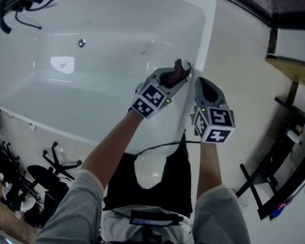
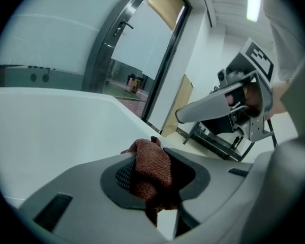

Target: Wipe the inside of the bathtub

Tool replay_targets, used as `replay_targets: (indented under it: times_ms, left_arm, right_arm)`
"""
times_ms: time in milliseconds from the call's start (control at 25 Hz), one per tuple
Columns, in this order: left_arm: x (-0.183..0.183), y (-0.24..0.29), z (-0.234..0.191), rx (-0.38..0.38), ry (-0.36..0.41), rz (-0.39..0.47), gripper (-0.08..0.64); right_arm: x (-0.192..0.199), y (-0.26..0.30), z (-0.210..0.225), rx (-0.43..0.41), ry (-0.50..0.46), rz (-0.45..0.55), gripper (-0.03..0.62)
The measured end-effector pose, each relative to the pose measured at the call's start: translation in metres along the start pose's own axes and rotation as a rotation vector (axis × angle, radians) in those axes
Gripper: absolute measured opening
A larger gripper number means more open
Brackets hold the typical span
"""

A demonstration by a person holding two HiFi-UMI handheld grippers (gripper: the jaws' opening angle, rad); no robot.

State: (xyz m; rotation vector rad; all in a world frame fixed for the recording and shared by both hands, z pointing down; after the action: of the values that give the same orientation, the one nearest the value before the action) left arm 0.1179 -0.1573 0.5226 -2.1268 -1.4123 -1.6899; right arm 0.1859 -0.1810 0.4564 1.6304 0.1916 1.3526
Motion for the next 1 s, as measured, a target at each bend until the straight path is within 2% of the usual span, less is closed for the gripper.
replay_targets:
  times_ms: [120, 560, 800, 1000]
  left_arm:
    - [0.003, 0.012, -0.009, 0.014, -0.049, 0.018, 0.112]
    - [-0.006, 0.042, -0.034, 0.101, -0.128, 0.129, 0.101]
    - [-0.020, 0.062, -0.076, 0.084, -0.112, 0.127, 0.101]
    - [-0.015, 0.062, -0.073, 0.119, -0.094, 0.130, 0.097]
  right_arm:
    - [-0.001, 0.006, 0.002, 0.004, 0.004, -0.007, 0.005]
    - [-0.006, 0.004, 0.010, -0.002, 0.024, 0.022, 0.005]
    - [-0.013, 0.012, 0.009, -0.001, 0.022, 0.033, 0.005]
    - [-0.019, 0.019, 0.007, 0.003, 0.016, 0.042, 0.006]
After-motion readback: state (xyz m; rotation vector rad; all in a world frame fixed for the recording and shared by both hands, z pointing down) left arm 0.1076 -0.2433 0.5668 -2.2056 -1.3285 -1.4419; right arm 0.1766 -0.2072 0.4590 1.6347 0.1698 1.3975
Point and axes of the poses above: the fingertips, and each gripper's own axes: y forward along the fingers, z to its right, x out of its underside, the point moved 3 cm from there along -y, backward along the fingers, and after that the axes turned 7 degrees about x, right-handed, at the moved point
